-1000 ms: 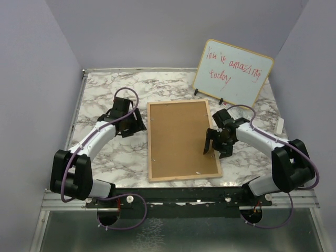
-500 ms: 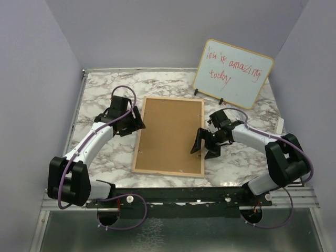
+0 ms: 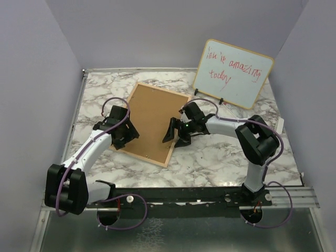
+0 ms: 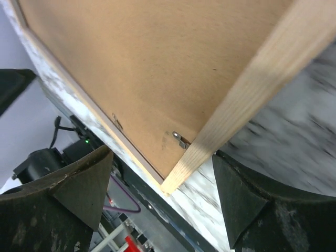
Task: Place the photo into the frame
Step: Adjust the photo frame at the center of the board.
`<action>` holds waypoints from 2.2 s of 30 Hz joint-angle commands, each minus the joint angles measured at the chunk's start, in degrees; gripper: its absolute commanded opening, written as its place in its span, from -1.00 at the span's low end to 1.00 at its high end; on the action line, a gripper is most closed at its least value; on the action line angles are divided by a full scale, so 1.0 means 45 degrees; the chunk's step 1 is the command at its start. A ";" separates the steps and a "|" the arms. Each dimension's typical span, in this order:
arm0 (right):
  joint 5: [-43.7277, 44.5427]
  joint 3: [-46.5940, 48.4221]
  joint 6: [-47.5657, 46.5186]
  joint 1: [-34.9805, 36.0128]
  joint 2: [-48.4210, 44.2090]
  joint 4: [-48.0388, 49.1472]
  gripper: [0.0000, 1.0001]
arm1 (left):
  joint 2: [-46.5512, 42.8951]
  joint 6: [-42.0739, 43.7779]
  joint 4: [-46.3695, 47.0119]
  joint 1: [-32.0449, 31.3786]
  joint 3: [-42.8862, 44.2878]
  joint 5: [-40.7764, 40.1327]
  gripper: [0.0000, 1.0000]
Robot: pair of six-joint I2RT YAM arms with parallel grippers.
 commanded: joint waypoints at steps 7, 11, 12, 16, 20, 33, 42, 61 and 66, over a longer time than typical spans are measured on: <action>0.2621 0.1839 -0.0854 0.0378 -0.0516 -0.0745 0.60 | -0.1187 -0.1561 -0.0697 0.0121 -0.0587 -0.2122 0.51; 0.4624 0.2489 -0.2090 -0.0011 -0.1287 -0.1711 0.60 | -0.0958 -0.1856 -0.0677 0.0122 -0.1035 -0.2407 0.53; 0.4880 0.2876 -0.2387 -0.0169 -0.1155 -0.1742 0.60 | -0.0896 -0.1907 -0.0681 0.0122 -0.1102 -0.2496 0.53; 0.5574 0.6021 -0.3589 -0.0874 0.0831 -0.2338 0.58 | -0.0678 -0.2106 -0.0631 0.0122 -0.1245 -0.2729 0.53; 0.6627 0.9472 -0.4662 -0.1417 0.3155 -0.2324 0.56 | -0.0595 -0.2336 -0.0488 0.0141 -0.1485 -0.2598 0.53; 0.5898 1.4848 -0.6953 -0.2586 0.8044 -0.1245 0.55 | 0.0461 -0.1873 0.1233 0.0256 -0.1722 -0.1088 0.51; 0.3886 1.4859 -0.8184 -0.2586 0.8979 -0.2157 0.55 | 0.1138 -0.1694 0.1388 0.0336 -0.1494 -0.0700 0.52; 0.0984 0.9244 -0.9720 -0.2580 0.5263 -0.2774 0.51 | 0.2053 0.0502 0.1937 0.0532 -0.1016 0.1957 0.43; 0.0297 0.4627 -0.7762 -0.2567 0.2535 -0.0071 0.47 | 0.1931 0.1047 0.1960 0.0515 -0.1127 0.2319 0.33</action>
